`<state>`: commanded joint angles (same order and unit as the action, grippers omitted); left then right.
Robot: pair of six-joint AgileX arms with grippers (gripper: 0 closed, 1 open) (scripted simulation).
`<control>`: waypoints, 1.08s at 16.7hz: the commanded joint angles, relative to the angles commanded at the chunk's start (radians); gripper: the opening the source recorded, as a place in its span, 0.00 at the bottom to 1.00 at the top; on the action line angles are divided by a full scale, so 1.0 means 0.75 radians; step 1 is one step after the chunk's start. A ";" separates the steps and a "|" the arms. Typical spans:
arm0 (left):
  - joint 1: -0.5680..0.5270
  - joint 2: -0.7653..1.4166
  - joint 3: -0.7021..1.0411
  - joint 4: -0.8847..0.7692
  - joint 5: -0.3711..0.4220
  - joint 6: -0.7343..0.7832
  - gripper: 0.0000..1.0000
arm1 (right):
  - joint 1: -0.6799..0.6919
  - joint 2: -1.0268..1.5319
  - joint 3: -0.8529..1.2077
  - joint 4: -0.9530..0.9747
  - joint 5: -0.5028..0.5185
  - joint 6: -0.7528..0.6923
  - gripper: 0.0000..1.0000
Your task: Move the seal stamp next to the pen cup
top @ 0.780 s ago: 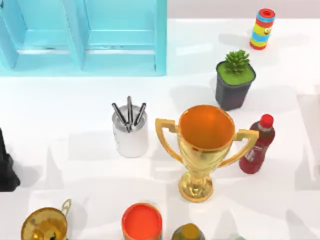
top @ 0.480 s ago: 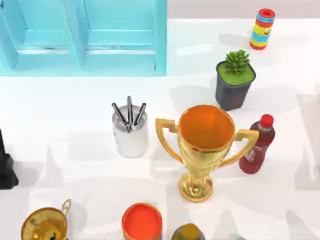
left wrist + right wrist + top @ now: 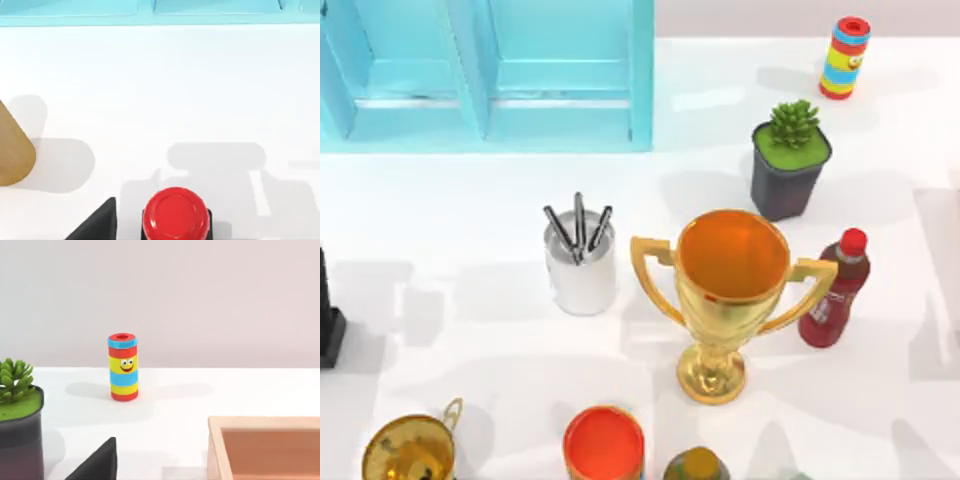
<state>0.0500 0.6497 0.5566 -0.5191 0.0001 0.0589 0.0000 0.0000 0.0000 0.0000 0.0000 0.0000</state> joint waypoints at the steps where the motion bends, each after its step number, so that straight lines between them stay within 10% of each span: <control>1: 0.009 0.129 0.103 -0.095 0.000 0.011 1.00 | 0.000 0.000 0.000 0.000 0.000 0.000 1.00; 10: 0.081 1.147 0.917 -0.841 0.000 0.095 1.00 | 0.000 0.000 0.000 0.000 0.000 0.000 1.00; 18: 0.097 1.366 1.093 -1.006 0.000 0.114 1.00 | 0.000 0.000 0.000 0.000 0.000 0.000 1.00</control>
<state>0.1226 1.6740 1.3763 -1.2737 0.0004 0.1442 0.0000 0.0000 0.0000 0.0000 0.0000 0.0000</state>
